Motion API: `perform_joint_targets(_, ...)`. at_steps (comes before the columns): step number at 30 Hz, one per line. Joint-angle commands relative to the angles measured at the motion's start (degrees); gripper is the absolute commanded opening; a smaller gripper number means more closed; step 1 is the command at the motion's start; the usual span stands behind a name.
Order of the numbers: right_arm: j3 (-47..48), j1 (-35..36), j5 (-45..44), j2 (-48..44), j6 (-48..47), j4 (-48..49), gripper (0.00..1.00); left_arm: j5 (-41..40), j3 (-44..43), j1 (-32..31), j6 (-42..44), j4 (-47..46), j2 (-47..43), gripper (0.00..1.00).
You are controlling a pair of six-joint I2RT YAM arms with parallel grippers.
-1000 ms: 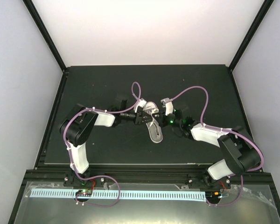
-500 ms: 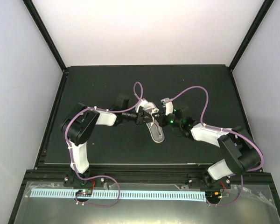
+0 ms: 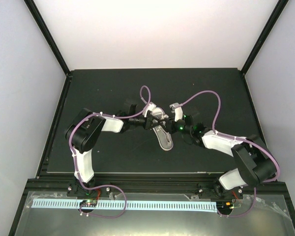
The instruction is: Tie the shoes
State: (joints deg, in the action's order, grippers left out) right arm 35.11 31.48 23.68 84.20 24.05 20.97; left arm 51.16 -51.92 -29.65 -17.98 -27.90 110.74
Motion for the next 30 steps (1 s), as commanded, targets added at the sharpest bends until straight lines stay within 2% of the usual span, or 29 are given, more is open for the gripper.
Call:
perform_joint_targets(1,-0.4,0.2,-1.5,-3.8,-1.0,-1.3,0.53,-3.4,0.0,-0.2,-1.8,-4.2,-0.6,0.01)
perform_joint_targets(3,-1.3,0.2,-2.9,-5.8,-1.2,-2.6,0.63,-3.6,-0.2,-0.2,-2.0,-4.4,-0.4,0.02)
perform_joint_targets(6,-2.7,-0.2,-6.0,-9.4,-1.4,-4.9,0.71,-3.5,-0.4,-0.2,-2.1,-4.5,-0.1,0.02)
perform_joint_targets(12,-6.2,-3.9,-9.0,-15.8,2.2,-5.2,0.75,-3.1,-0.6,-0.2,-2.1,-4.4,0.5,0.01)
perform_joint_targets(16,-7.1,-7.3,-9.2,-13.7,5.0,-5.1,0.71,-2.9,-0.6,-0.2,-2.4,-4.8,0.7,0.01)
perform_joint_targets(21,-7.6,-8.7,-5.5,-8.0,7.4,-0.6,0.61,-3.1,-0.5,-0.2,-2.2,-4.6,0.2,0.02)
perform_joint_targets(30,-4.2,-8.7,4.6,1.6,1.0,3.8,0.49,-3.0,-0.6,-0.2,-1.5,-3.9,0.1,0.02)
